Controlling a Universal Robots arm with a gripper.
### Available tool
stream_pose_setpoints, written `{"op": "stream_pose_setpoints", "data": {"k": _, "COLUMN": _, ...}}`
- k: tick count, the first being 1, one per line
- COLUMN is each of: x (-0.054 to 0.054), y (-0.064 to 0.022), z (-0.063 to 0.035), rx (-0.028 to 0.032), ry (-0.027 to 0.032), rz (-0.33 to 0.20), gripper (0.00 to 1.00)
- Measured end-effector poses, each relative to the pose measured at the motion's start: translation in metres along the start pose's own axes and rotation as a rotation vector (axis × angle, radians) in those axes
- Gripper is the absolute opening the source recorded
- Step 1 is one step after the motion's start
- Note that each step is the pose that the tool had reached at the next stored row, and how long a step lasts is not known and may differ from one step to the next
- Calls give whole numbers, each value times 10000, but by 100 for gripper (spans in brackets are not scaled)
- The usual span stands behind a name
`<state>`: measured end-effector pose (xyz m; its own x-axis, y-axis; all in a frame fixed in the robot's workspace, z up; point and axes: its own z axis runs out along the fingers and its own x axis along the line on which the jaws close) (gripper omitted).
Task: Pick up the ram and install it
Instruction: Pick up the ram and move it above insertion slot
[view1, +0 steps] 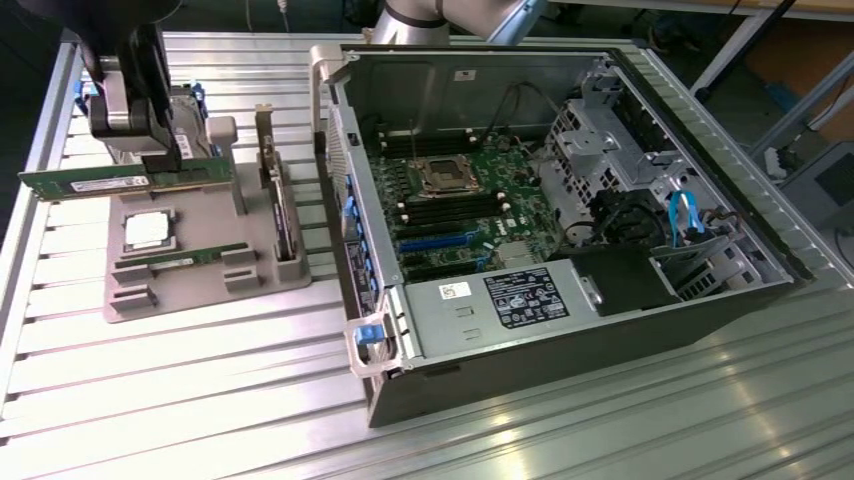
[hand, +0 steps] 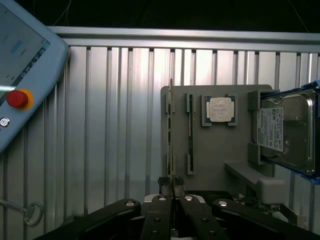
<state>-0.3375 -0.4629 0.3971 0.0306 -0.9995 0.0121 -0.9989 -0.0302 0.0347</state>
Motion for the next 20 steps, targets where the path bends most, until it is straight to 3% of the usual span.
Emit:
{"op": "stream_pose_setpoints", "data": {"k": 7, "x": 1, "y": -48, "z": -3, "rx": -2, "ry": 1, "rz": 1, "gripper": 12}}
{"op": "stream_pose_setpoints", "data": {"k": 20, "x": 12, "y": -392, "z": -14, "rx": -10, "ry": 1, "rz": 0, "gripper": 12}}
